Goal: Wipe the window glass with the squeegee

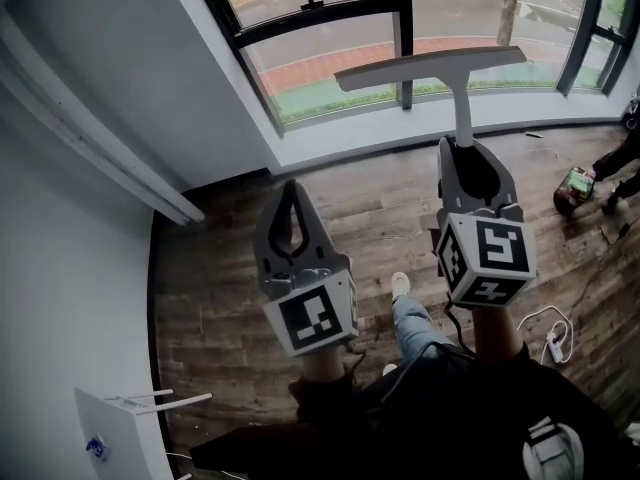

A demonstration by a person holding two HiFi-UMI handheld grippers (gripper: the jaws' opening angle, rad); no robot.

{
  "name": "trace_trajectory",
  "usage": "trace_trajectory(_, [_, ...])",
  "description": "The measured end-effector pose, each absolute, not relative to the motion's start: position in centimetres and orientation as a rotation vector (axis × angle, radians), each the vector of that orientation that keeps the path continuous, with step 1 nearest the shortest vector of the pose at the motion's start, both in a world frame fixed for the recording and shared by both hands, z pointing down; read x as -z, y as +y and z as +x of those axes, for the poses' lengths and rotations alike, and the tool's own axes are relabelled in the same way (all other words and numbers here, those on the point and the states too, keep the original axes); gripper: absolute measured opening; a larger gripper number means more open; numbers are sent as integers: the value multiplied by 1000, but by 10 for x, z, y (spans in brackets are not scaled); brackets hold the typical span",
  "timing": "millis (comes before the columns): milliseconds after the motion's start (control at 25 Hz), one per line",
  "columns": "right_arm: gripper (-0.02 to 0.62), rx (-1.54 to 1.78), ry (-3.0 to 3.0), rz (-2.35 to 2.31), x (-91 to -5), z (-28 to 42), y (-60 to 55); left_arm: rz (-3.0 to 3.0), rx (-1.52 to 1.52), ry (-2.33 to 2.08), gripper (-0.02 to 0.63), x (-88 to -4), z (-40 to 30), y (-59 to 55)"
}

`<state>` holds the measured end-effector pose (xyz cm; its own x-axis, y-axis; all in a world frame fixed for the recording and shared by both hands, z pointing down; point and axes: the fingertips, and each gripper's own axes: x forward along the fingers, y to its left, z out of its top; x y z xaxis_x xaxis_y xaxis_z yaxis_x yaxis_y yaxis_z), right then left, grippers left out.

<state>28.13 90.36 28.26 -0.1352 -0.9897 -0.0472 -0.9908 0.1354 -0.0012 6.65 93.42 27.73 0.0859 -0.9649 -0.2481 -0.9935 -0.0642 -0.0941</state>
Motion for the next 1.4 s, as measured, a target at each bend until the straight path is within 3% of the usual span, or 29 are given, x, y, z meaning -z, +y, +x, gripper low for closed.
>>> trace_trajectory(760, [72, -52, 2382, -2053, -277, 299, 528, -2120, -190, 2019, 0, -269, 77, 566])
trace_trajectory(1400, [72, -65, 2247, -2152, -265, 233, 215, -2122, -205, 1950, 0, -246, -9, 241])
